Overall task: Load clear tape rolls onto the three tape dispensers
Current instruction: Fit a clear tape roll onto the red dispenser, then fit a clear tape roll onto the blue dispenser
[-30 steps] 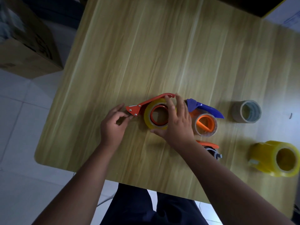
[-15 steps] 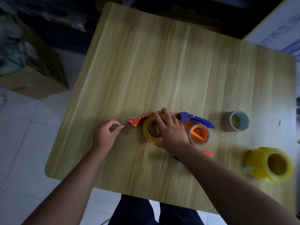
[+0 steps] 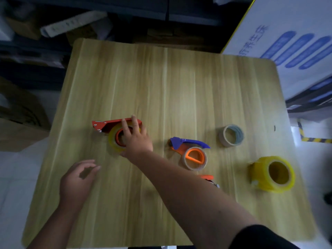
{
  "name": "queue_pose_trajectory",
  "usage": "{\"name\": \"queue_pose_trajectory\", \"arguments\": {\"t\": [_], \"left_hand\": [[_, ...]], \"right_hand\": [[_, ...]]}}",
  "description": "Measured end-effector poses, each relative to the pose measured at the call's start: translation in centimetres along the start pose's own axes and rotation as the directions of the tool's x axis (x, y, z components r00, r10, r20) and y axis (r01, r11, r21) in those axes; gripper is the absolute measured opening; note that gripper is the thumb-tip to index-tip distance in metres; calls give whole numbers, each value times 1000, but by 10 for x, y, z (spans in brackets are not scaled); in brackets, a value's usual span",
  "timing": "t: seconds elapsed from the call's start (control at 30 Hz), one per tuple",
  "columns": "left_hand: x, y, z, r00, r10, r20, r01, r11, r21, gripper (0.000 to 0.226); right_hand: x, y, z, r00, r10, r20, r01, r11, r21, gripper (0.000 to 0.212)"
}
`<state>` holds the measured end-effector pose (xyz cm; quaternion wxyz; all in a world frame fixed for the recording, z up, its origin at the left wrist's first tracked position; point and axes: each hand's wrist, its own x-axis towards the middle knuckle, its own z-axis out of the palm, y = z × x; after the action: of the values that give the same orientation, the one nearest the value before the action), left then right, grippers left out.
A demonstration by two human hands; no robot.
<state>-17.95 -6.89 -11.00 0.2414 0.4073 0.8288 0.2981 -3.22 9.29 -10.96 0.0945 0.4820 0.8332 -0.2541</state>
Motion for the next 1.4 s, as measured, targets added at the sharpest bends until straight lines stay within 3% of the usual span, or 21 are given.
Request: {"name": "queue_pose_trajectory", "arguments": {"t": [0.17,0.3,0.37,0.43,0.5,0.57,0.63,0.73,0.83,0.97,1.1,1.23,1.4], "left_hand": [[-5,26,7,1000,1,1,-1,999,-40,9],[-7,55,29,997,18,72,-14,998,-63,26],[-6,80,51,971,161,178,-159,987,-23,20],[-2,114,75,902,340,267,-357,934,17,16],[5,150,97,826,462,324,-497,867,30,21],[12,180,122,751,517,410,-607,786,121,34],[15,199,144,709,458,536,-652,715,252,56],[19,208,162,712,307,632,-632,672,386,64],[18,206,166,719,267,641,-621,661,421,58],[12,200,165,719,280,637,-632,645,430,63],[-1,190,164,668,314,675,-706,555,440,56],[-4,191,165,700,267,663,-675,549,492,54],[-5,191,164,719,255,647,-639,611,468,61]], "right_hand": [[11,0,-19,997,-22,67,16,996,88,119],[-38,39,-37,992,-22,-123,55,960,273,86],[-79,74,-38,963,3,-271,93,936,340,58],[-116,109,-28,888,9,-459,140,947,290,33],[-143,140,-18,836,111,-537,35,967,254,20],[-159,163,-16,838,283,-467,-165,947,278,31],[-163,178,-14,855,383,-350,-304,916,261,52],[-159,183,-14,891,407,-204,-367,907,206,73],[-149,182,-17,910,404,-89,-379,901,210,87],[-148,181,-20,926,374,-48,-350,900,258,82],[-154,183,-22,949,313,-42,-295,926,234,75],[-156,186,-21,958,284,-44,-268,939,213,81],[-154,185,-18,955,296,-37,-280,933,227,61]]}}
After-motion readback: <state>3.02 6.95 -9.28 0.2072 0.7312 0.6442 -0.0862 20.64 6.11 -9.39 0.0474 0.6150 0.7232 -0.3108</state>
